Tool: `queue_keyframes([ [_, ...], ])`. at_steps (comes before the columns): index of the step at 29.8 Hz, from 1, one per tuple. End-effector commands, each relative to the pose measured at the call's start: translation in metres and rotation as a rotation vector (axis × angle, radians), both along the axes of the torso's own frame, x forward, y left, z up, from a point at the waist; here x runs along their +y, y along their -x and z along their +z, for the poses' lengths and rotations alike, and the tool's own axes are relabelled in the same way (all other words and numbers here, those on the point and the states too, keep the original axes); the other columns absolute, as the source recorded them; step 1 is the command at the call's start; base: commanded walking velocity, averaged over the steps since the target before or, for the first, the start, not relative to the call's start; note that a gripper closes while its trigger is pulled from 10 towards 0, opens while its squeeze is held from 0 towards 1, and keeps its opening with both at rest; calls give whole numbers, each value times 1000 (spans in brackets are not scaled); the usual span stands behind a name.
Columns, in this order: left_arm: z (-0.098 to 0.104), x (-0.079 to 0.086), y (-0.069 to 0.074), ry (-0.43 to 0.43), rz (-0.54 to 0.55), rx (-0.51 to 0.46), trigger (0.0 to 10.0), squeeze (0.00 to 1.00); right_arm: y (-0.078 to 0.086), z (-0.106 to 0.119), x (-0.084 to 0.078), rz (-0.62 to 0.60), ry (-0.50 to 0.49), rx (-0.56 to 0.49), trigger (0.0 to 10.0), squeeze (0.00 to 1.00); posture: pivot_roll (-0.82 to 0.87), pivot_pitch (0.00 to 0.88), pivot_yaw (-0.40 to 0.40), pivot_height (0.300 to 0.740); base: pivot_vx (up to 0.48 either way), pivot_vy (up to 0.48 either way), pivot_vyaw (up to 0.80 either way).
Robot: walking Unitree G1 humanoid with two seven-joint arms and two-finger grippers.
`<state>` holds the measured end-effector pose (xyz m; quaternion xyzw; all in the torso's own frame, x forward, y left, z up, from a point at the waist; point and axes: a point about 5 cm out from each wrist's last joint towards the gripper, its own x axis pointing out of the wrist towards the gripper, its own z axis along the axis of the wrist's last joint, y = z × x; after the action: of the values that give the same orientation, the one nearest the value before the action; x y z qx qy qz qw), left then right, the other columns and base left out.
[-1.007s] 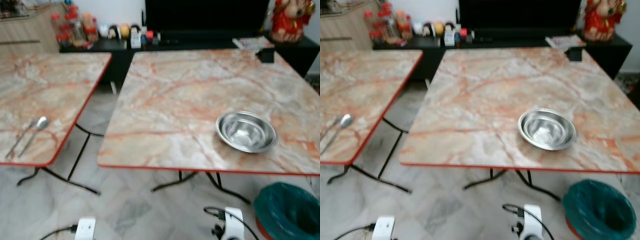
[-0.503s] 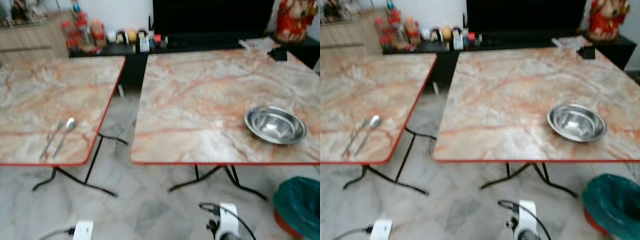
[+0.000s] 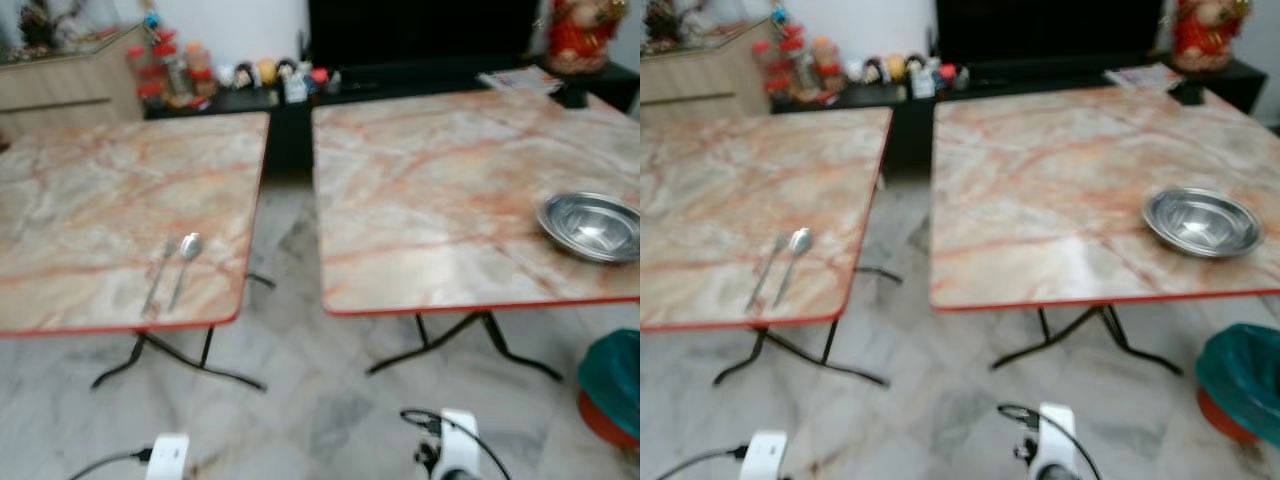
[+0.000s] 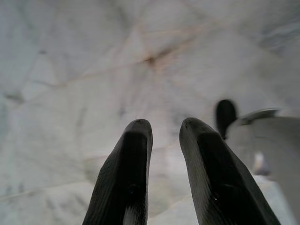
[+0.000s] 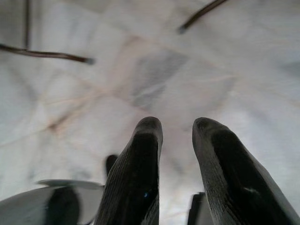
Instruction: Setting the table
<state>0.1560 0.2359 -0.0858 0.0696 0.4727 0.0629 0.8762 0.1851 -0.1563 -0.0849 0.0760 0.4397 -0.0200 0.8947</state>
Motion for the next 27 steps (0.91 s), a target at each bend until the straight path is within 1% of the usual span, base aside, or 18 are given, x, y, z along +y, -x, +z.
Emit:
queue_keyframes([
  [1,0,-4,-3,-4,-29,6,10000,0,0,0,-10,-18,20,-1,10000,0,28,0,77,740,0,412,0],
  [8,-1,-3,1,-8,-38,19,10000,0,2,0,-13,-24,26,2,10000,0,19,0,76,740,0,409,0],
  [16,-1,-5,-2,-5,-35,16,10000,0,-4,3,-15,-26,19,-24,10000,0,20,0,63,740,0,410,0],
  [27,-1,-6,-1,-4,-40,20,10000,0,-4,3,-14,-24,21,-22,10000,0,18,0,64,740,0,409,0],
])
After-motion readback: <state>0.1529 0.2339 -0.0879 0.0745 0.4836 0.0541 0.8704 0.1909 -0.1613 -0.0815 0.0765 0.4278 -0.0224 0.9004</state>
